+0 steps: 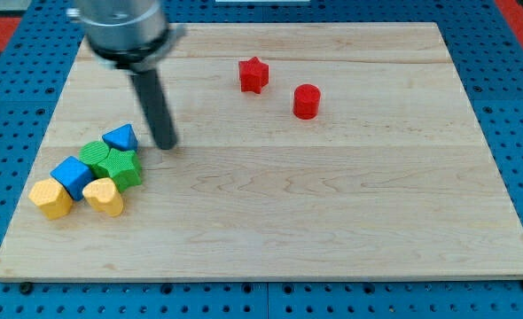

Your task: Move the red star to the left side of the board

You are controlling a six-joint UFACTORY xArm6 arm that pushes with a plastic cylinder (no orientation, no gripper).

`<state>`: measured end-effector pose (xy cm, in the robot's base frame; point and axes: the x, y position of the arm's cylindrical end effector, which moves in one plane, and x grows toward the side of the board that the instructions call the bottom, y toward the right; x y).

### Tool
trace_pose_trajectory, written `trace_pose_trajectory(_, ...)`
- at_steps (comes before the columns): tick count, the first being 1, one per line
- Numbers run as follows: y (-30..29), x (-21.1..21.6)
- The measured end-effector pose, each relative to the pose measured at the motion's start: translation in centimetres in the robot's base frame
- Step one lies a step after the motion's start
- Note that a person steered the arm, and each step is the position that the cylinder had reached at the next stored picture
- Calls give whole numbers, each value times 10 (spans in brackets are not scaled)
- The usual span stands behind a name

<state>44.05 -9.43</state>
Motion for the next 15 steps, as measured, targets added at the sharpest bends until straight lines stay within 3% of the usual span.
trace_pose_trajectory(1, 113, 1)
trace_pose_trajectory(2, 211, -41)
trace_pose_trajectory(3, 248, -108)
trace_pose_trajectory(5, 175, -42)
trace_pose_trajectory(6, 147, -48)
trace_pose_trajectory(7, 188, -51)
trace_pose_trajectory(8, 183, -70)
trace_pose_trajectory(10, 121, -81)
trace_pose_trajectory(12, 154, -114)
trace_pose_trajectory(15, 94, -152)
